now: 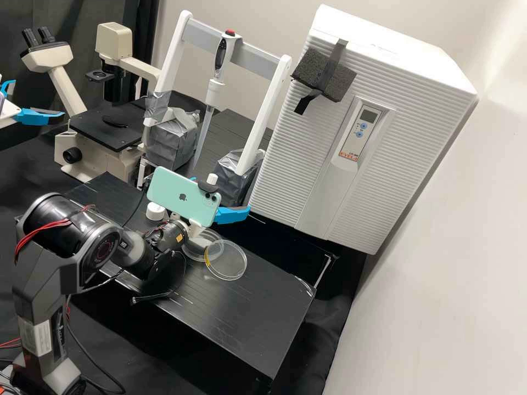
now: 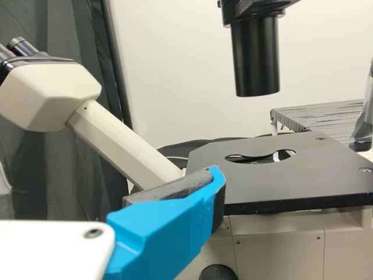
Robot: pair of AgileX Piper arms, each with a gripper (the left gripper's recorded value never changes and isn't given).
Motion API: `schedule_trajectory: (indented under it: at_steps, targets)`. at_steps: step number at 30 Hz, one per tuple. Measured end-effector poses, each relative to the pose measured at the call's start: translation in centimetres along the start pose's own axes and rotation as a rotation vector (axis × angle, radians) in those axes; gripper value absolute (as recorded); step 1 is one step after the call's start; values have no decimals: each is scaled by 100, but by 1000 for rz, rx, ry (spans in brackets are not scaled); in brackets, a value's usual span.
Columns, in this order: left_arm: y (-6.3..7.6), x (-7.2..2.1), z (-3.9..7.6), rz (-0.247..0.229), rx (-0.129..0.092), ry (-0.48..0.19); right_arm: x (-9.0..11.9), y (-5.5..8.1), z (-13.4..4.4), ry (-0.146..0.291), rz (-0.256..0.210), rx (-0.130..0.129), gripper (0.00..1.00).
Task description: Close the bottle
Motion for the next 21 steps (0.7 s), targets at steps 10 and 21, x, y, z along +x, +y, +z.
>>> schedule_trajectory:
  at_steps: [10,21]
  targets:
    - [0,0,0,0,0,0,0,0,0,0,0,0,100]
    - [15,-226,297,-2,-7,-186,0,0,0,0,0,0,100]
